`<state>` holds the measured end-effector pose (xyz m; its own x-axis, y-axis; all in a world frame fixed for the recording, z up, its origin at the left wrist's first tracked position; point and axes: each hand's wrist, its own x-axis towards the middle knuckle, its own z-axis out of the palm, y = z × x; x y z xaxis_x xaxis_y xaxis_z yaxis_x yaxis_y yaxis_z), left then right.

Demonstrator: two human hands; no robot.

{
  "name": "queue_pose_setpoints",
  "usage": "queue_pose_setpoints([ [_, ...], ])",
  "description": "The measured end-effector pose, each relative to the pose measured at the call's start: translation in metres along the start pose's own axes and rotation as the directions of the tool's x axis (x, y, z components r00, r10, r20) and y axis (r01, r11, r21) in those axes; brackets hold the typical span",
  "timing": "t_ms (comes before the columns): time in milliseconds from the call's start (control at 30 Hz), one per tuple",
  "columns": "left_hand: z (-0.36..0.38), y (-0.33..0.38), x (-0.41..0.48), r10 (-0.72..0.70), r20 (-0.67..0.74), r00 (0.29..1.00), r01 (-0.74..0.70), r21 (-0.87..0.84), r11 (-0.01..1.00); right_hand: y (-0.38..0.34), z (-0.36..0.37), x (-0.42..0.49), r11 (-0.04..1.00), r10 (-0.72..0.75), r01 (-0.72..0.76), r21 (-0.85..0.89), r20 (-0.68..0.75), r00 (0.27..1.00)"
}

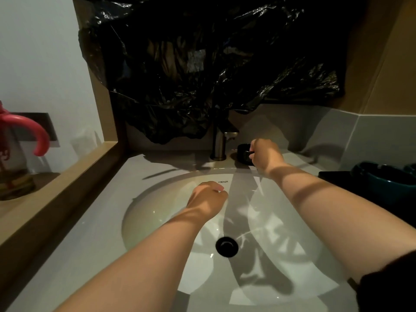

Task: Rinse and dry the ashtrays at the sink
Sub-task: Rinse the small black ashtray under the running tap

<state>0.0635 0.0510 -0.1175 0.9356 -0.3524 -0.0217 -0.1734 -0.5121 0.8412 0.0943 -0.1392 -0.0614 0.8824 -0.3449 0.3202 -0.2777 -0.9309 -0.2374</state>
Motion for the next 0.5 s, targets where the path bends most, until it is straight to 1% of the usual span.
queue_pose_setpoints([
  [67, -0.002, 0.002, 0.001, -0.043, -0.017, 0.999, 0.042, -0.059, 0.997, -0.001, -0.007, -0.012, 0.998, 0.017, -0.017, 0.056, -0.016, 1.0],
  [133, -0.005, 0.004, 0.0, -0.11, -0.008, 0.994, 0.106, -0.208, 0.972, -0.002, -0.015, -0.029, 0.988, 0.039, -0.036, 0.151, -0.016, 0.999],
  [167, -0.007, 0.005, -0.002, -0.141, 0.02, 0.99, 0.141, -0.307, 0.941, -0.003, -0.017, -0.04, 0.981, 0.03, -0.028, 0.192, -0.007, 1.0],
  [233, -0.01, 0.004, -0.006, -0.155, 0.087, 0.984, 0.178, -0.453, 0.873, -0.006, -0.021, -0.063, 0.973, -0.072, 0.069, 0.218, 0.006, 0.997],
  [300, -0.014, 0.004, -0.007, -0.156, 0.143, 0.977, 0.208, -0.519, 0.829, -0.011, -0.021, -0.085, 0.961, -0.179, 0.162, 0.224, 0.058, 0.982],
  [367, -0.016, 0.004, -0.007, -0.166, 0.176, 0.97, 0.237, -0.546, 0.804, -0.015, -0.018, -0.097, 0.955, -0.235, 0.212, 0.209, 0.095, 0.967],
  [500, -0.015, 0.002, -0.006, -0.154, 0.169, 0.973, 0.226, -0.592, 0.774, -0.014, -0.015, -0.105, 0.938, -0.316, 0.3, 0.176, 0.073, 0.946],
])
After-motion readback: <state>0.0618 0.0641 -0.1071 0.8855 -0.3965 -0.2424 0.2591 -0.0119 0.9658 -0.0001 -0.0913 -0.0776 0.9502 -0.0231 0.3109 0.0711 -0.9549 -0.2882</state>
